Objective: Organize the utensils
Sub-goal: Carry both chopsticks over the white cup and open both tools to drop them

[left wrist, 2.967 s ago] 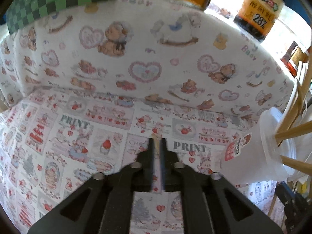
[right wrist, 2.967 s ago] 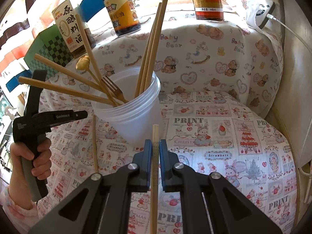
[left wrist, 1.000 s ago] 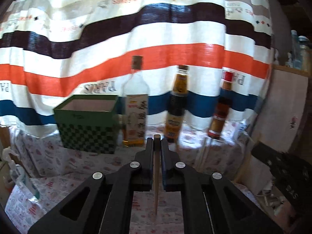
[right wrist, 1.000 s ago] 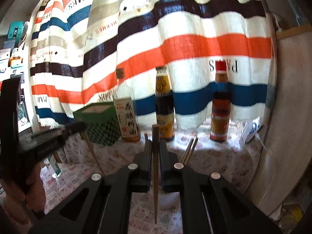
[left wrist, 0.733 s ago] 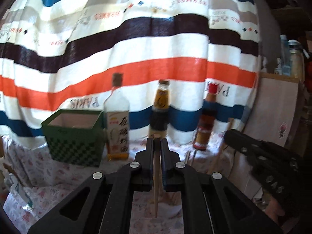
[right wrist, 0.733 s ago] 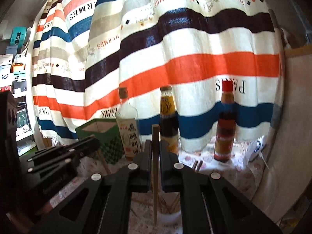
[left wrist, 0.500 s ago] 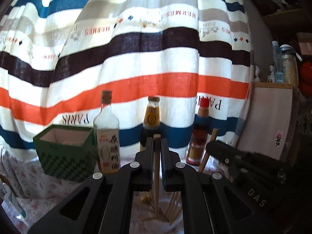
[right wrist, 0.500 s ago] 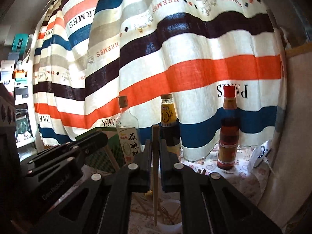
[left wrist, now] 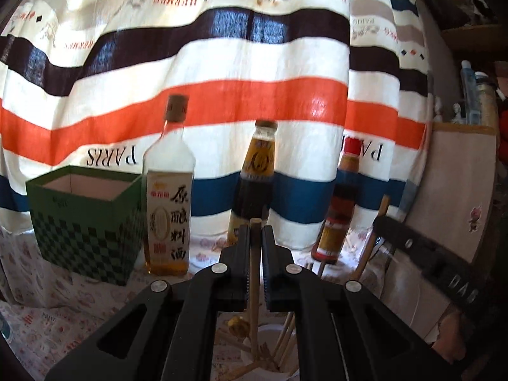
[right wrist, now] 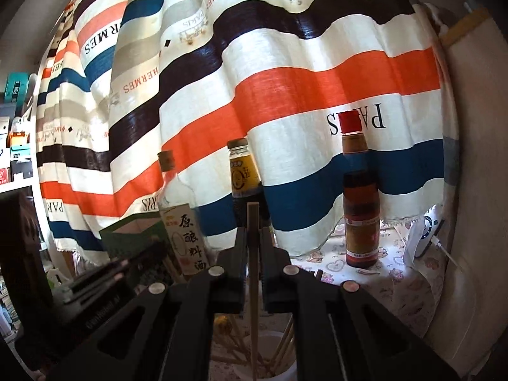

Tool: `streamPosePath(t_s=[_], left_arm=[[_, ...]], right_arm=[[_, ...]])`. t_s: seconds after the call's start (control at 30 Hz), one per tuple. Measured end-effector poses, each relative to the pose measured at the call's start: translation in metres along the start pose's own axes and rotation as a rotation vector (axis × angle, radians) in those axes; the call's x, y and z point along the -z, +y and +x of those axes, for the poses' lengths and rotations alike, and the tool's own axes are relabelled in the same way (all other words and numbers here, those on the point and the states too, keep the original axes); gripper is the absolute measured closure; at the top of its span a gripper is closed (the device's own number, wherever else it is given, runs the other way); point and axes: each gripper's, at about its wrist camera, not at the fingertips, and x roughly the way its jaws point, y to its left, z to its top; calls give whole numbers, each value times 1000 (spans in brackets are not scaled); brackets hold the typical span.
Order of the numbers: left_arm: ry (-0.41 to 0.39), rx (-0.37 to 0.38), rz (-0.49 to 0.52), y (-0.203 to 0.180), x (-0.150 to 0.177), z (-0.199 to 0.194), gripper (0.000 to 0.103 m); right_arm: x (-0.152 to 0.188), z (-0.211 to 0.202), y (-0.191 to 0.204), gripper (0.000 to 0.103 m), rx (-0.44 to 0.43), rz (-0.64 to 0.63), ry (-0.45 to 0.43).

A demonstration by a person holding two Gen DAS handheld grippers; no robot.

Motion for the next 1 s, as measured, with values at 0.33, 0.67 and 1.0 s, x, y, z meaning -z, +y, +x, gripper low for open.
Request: streamPosePath(t_s=[0.33, 0.67, 1.0], left_arm=[[69, 3, 16, -1, 29, 20, 97], [101, 15, 30, -5, 42, 23, 97], [102, 17, 34, -2, 45, 20, 90]], right_arm=[[-3, 4, -1, 96, 9, 6, -46], [9, 12, -7, 96, 48, 7, -26], [-5, 5, -2, 96, 36, -7, -53]])
